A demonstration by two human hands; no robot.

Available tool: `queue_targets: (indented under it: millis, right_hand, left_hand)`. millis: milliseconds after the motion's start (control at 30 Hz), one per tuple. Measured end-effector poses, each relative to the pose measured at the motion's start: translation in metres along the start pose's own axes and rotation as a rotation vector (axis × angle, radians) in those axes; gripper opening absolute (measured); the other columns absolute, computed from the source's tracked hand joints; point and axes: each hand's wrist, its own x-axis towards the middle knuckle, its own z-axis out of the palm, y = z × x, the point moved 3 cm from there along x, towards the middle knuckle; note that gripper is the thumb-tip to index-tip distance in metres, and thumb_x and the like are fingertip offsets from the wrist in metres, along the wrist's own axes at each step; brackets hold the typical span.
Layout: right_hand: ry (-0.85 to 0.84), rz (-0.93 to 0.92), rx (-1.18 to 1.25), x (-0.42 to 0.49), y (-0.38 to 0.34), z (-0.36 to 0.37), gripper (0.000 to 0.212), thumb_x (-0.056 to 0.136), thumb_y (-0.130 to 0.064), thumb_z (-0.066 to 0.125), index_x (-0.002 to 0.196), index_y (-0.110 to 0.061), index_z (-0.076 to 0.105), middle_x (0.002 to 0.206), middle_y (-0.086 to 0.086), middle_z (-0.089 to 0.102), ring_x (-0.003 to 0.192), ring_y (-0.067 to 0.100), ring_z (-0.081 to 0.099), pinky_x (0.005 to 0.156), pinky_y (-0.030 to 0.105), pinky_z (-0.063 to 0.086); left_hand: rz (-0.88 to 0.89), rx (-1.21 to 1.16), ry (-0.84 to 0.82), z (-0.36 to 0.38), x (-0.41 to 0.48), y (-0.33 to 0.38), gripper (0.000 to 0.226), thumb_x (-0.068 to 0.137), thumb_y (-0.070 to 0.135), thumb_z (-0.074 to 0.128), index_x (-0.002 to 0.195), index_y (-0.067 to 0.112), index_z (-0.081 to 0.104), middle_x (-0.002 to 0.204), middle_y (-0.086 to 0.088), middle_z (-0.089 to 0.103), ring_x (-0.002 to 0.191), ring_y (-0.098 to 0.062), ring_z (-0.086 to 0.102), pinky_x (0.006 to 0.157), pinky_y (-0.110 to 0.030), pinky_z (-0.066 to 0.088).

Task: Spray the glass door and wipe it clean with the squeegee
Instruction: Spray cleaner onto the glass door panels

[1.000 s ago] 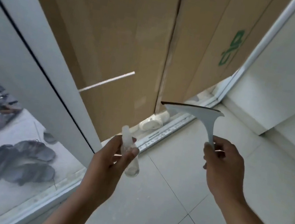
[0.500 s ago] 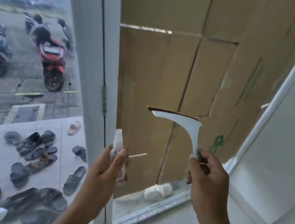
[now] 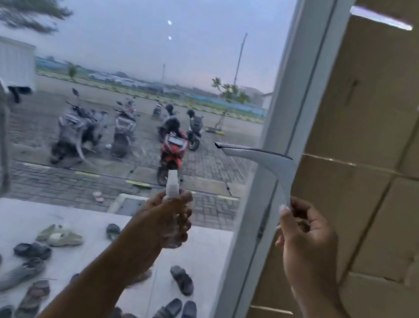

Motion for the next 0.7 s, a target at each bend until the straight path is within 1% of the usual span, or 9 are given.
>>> queue_targets:
  millis: [33,100,200,300,367,433,500,600,700]
  right_hand:
    - [-0.02,-0.036,0.005,0.002,-0.013,0.025,0.005,0.093,-0.016,0.066,0.095,-0.02,0.069,0.062,-0.006,0.061,0.053,0.013,0.051,0.052,0.031,0.045]
    - [-0.04,-0.082,0.003,0.001,-0.04,0.072,0.006,0.092,-0.016,0.066,0.091,-0.022,0.068,0.064,-0.005,0.063,0.055,0.015,0.054,0.054,0.036,0.046]
    - [-0.033,-0.135,0.032,0.003,-0.083,0.139,0.008,0.092,-0.015,0.063,0.091,-0.022,0.067,0.073,-0.001,0.066,0.055,0.018,0.061,0.049,0.037,0.048]
    - [-0.065,-0.151,0.128,0.006,-0.131,0.21,0.008,0.099,-0.018,0.058,0.105,-0.013,0.059,0.086,0.006,0.066,0.052,0.024,0.068,0.045,0.033,0.05]
    - [-0.117,-0.172,0.186,0.007,-0.164,0.251,0.012,0.1,-0.019,0.057,0.109,-0.014,0.052,0.085,0.011,0.068,0.049,0.031,0.067,0.043,0.036,0.052]
    - [-0.165,-0.215,0.215,0.006,-0.193,0.283,0.014,0.1,-0.019,0.057,0.109,-0.016,0.047,0.077,0.012,0.069,0.047,0.035,0.065,0.041,0.036,0.052]
    - [-0.189,-0.265,0.227,0.005,-0.218,0.306,0.015,0.1,-0.018,0.057,0.11,-0.019,0.046,0.07,0.01,0.069,0.046,0.036,0.063,0.04,0.035,0.05]
    - [-0.187,-0.325,0.27,0.007,-0.245,0.338,0.012,0.101,-0.016,0.056,0.11,-0.019,0.049,0.06,0.007,0.064,0.04,0.033,0.056,0.041,0.04,0.047]
    - [-0.158,-0.359,0.319,0.012,-0.257,0.356,0.011,0.1,-0.013,0.055,0.106,-0.021,0.05,0.053,0.006,0.056,0.037,0.026,0.047,0.041,0.036,0.042]
  left_hand:
    - [-0.007,0.012,0.039,-0.015,-0.001,0.023,0.034,0.075,0.039,0.081,0.079,0.019,0.053,0.06,0.0,0.048,0.046,-0.014,0.046,0.046,-0.021,0.03]
    - [-0.007,0.039,0.13,-0.046,-0.002,0.063,0.048,0.074,0.065,0.066,0.065,0.021,0.051,0.053,-0.001,0.045,0.042,-0.015,0.041,0.044,-0.021,0.026]
    - [0.039,0.122,0.244,-0.09,-0.006,0.119,0.062,0.077,0.078,0.051,0.058,0.019,0.05,0.049,-0.002,0.041,0.04,-0.017,0.034,0.039,-0.02,0.025]
    - [0.12,0.202,0.271,-0.135,-0.007,0.18,0.065,0.083,0.078,0.047,0.077,0.016,0.067,0.053,-0.004,0.039,0.041,-0.017,0.033,0.037,-0.021,0.025]
    - [0.197,0.269,0.297,-0.164,-0.003,0.222,0.062,0.081,0.08,0.048,0.061,0.021,0.059,0.051,-0.004,0.04,0.04,-0.017,0.033,0.041,-0.024,0.024]
    - [0.271,0.315,0.323,-0.191,-0.001,0.265,0.066,0.069,0.084,0.053,0.05,0.021,0.049,0.047,-0.003,0.041,0.039,-0.018,0.033,0.047,-0.027,0.023]
    - [0.334,0.347,0.338,-0.212,0.003,0.308,0.066,0.063,0.085,0.054,0.051,0.02,0.047,0.047,-0.002,0.041,0.041,-0.017,0.033,0.047,-0.026,0.024]
    - [0.392,0.374,0.347,-0.232,0.011,0.379,0.066,0.074,0.081,0.047,0.055,0.018,0.044,0.048,-0.001,0.041,0.04,-0.016,0.032,0.041,-0.019,0.027]
    - [0.492,0.346,0.368,-0.235,0.019,0.434,0.06,0.083,0.073,0.045,0.057,0.019,0.041,0.048,0.0,0.04,0.039,-0.015,0.031,0.04,-0.018,0.026]
